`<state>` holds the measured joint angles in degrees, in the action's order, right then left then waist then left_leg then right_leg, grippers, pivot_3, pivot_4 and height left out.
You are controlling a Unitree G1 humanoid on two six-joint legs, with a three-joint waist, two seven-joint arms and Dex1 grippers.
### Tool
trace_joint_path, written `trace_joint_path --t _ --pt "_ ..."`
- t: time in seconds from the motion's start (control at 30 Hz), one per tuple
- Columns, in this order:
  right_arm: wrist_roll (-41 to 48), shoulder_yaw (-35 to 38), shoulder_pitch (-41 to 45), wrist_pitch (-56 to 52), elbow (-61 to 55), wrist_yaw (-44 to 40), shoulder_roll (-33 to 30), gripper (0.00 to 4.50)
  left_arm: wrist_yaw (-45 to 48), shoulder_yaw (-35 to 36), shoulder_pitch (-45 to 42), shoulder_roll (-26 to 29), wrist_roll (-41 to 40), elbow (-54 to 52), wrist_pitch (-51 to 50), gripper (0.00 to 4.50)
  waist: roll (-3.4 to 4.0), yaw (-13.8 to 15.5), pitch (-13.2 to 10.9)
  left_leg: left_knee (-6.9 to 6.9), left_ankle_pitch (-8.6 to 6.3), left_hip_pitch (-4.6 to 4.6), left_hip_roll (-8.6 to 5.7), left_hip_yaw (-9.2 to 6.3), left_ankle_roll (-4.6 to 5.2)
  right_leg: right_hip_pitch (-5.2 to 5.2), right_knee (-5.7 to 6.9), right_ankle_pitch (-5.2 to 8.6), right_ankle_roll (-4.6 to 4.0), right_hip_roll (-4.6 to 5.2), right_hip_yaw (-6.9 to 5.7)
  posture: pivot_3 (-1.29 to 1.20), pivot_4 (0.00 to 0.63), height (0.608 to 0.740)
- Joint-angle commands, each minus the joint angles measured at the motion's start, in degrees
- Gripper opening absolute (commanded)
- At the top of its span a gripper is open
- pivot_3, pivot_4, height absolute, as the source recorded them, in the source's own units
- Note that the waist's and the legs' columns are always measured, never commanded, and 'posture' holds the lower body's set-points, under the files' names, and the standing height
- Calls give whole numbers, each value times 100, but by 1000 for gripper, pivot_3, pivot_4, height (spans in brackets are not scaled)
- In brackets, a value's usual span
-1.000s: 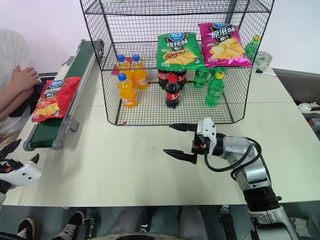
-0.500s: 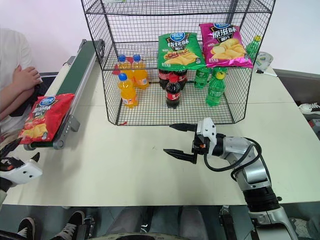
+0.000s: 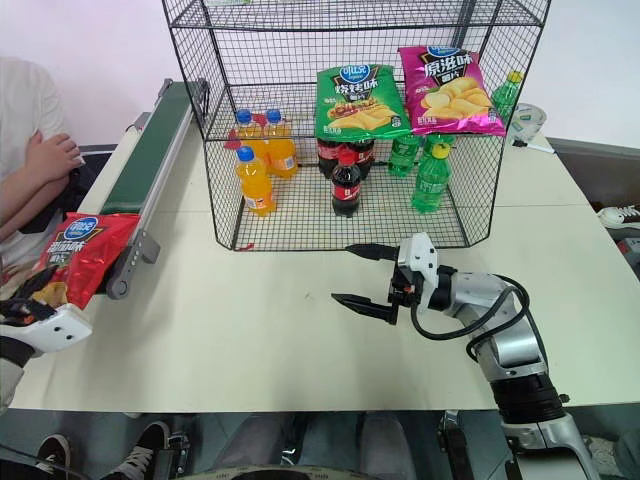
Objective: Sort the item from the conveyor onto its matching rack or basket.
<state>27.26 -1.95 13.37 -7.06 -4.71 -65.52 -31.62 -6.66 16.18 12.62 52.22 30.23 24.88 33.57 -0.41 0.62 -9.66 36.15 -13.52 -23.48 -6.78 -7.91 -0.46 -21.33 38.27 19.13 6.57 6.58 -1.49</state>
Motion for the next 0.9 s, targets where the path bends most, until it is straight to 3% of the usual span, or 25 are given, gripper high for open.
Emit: trace_joint_path --t 0.03,0.07,0.1,0.3,0.5,0.77,0.9 --pt "38 144 -3 61 -168 28 -54 4500 -59 20 -39 108 -81 -45 -2 785 0 -4 0 0 0 0 0 0 0 0 0 0 0 0 0 0 150 740" --pt "38 148 -6 52 -166 27 -53 4500 -68 33 -28 97 -86 -85 -17 303 0 -6 0 -1 0 0 0 0 0 -1 0 0 0 0 0 0 150 740" --pt "35 150 -6 50 -165 30 -51 4500 -69 47 -12 91 -89 -129 -34 115 0 -7 0 -1 0 0 0 0 0 -1 0 0 0 0 0 0 150 740" --pt "10 130 13 75 -130 50 -29 4500 -102 260 246 40 -143 -591 -98 115 0 -8 0 -1 0 0 0 0 0 0 1 0 0 0 0 0 150 740" --pt "97 292 17 40 -62 18 -132 4500 -24 917 651 -82 -270 -1669 -431 115 0 4 0 -1 0 0 1 0 0 -1 0 0 0 0 1 0 150 740" --pt "774 1284 -30 -163 -272 255 -268 4500 470 1805 905 -431 -33 -3849 -1004 115 1 -4 0 -2 0 0 0 1 0 2 -2 0 0 3 1 0 150 740" --pt "941 1751 -79 -172 -286 508 -283 4500 852 1629 655 -598 65 -4698 -1280 115 2 -1 -1 -5 0 0 4 5 0 13 -2 1 -1 0 4 0 150 740"
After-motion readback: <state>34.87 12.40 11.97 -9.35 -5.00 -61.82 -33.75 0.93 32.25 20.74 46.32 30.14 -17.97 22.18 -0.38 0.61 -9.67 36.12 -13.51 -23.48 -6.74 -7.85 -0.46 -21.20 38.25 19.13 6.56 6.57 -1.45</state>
